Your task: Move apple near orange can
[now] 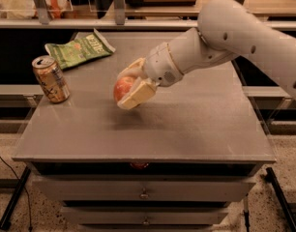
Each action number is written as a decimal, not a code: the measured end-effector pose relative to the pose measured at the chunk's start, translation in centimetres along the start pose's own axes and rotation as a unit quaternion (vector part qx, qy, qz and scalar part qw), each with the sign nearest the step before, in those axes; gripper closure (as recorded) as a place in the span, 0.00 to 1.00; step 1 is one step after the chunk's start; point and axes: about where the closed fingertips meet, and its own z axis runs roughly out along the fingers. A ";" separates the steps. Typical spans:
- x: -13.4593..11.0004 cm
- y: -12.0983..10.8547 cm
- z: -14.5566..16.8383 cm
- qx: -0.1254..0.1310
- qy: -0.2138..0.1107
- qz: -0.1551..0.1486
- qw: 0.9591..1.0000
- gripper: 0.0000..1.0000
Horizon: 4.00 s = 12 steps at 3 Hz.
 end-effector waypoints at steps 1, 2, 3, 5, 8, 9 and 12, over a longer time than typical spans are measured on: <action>-1.8 -1.4 3.3 -0.003 -0.021 -0.018 1.000 1.00; -3.9 -2.6 5.6 0.001 -0.041 -0.034 0.999 1.00; -5.5 -3.1 7.5 0.001 -0.053 -0.045 0.998 1.00; -5.9 -3.4 10.7 -0.006 -0.070 -0.045 0.997 1.00; -5.1 -4.1 13.1 -0.016 -0.097 -0.022 0.995 0.35; -5.1 -4.2 13.4 -0.019 -0.098 -0.019 0.995 0.13; -4.7 -5.3 12.4 -0.030 -0.093 -0.020 0.995 0.00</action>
Offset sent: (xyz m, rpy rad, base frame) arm 0.0376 0.1003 0.0090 0.1208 -0.0924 0.0568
